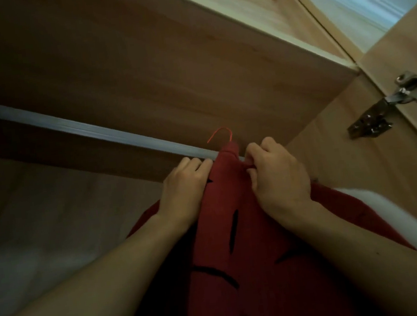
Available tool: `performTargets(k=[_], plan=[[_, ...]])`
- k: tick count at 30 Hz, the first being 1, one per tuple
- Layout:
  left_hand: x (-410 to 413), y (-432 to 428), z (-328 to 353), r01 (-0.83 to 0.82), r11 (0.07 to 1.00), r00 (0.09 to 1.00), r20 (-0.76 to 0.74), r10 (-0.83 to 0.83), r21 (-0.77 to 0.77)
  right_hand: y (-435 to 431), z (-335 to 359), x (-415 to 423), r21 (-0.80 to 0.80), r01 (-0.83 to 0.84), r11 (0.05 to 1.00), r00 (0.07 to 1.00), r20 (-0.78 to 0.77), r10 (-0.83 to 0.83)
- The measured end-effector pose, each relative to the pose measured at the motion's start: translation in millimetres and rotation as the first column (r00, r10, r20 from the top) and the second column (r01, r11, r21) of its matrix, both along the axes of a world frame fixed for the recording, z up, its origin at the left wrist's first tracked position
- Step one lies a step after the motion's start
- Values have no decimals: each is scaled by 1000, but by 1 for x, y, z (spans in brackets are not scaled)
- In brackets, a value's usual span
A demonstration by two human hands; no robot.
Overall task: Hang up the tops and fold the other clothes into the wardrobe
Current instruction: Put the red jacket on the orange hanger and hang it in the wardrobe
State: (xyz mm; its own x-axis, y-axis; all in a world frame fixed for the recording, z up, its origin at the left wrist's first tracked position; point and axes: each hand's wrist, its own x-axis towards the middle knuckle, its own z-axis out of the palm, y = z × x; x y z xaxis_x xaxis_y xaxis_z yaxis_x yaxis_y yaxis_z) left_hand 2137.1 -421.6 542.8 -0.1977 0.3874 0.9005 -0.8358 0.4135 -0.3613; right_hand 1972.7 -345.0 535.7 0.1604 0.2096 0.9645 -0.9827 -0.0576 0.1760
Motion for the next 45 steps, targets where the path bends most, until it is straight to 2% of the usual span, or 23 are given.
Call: performTargets(k=[6, 11, 14, 19, 20, 21, 23, 25, 26, 27, 28, 29, 31, 32, 33, 36, 37, 41, 45], plan=[[-33, -49, 37, 78, 994, 997, -8, -78, 75, -25, 23, -10, 53, 112, 992, 992, 59, -115], [-69, -102, 35, 63, 969, 998, -36, -56, 239, -60, 19, -22, 149, 232, 961, 970, 44, -241], [-90, -134, 21, 192, 960, 977, -134, -167, 206, -79, 13, -27, 117, 326, 938, 944, 12, -329], [-104, -154, 3, 414, 888, 904, -206, -375, 201, -89, 12, -29, 90, 353, 931, 934, 18, -356], [-103, -154, 1, 504, 837, 859, -220, -462, 213, -90, 11, -29, 85, 354, 931, 934, 24, -357], [-101, -152, -2, 633, 738, 773, -237, -588, 234, -90, 9, -29, 85, 357, 930, 932, 26, -360], [-94, -145, -15, 816, 485, 572, -315, -758, 315, -89, 4, -30, 89, 365, 927, 930, 5, -367], [-90, -140, -23, 872, 241, 416, -384, -825, 426, -88, 0, -30, 68, 375, 925, 927, -30, -374], [-93, -139, -20, 862, 138, 370, -417, -830, 488, -87, -2, -30, 53, 381, 923, 924, -49, -379], [-97, -136, -19, 835, 81, 370, -444, -816, 545, -87, -5, -29, 33, 378, 925, 924, -75, -375], [-102, -131, -19, 803, 92, 408, -431, -805, 589, -87, -8, -29, 21, 352, 936, 931, -114, -348], [-104, -128, -26, 766, 158, 469, -373, -801, 623, -87, -13, -29, 40, 310, 950, 941, -158, -300], [-106, -129, -51, 706, 349, 611, -280, -741, 617, -89, -26, -25, 171, 250, 953, 949, -238, -207], [-108, -131, -65, 661, 444, 683, -240, -690, 604, -91, -34, -24, 235, 282, 930, 937, -277, -214], [-107, -134, -77, 601, 497, 735, -190, -650, 626, -94, -41, -24, 288, 355, 890, 913, -310, -264], [-106, -151, -107, 438, 556, 869, -174, -463, 707, -96, -58, -29, 410, 569, 713, 818, -376, -436], [-108, -153, -115, 417, 542, 883, -186, -430, 730, -96, -64, -31, 436, 614, 658, 788, -389, -477], [-119, -152, -147, 564, 340, 782, -354, -513, 753, -91, -90, -33, 486, 712, 507, 701, -437, -564], [-118, -148, -165, 537, 287, 802, -374, -466, 793, -80, -114, -31, 521, 726, 448, 681, -460, -570]])
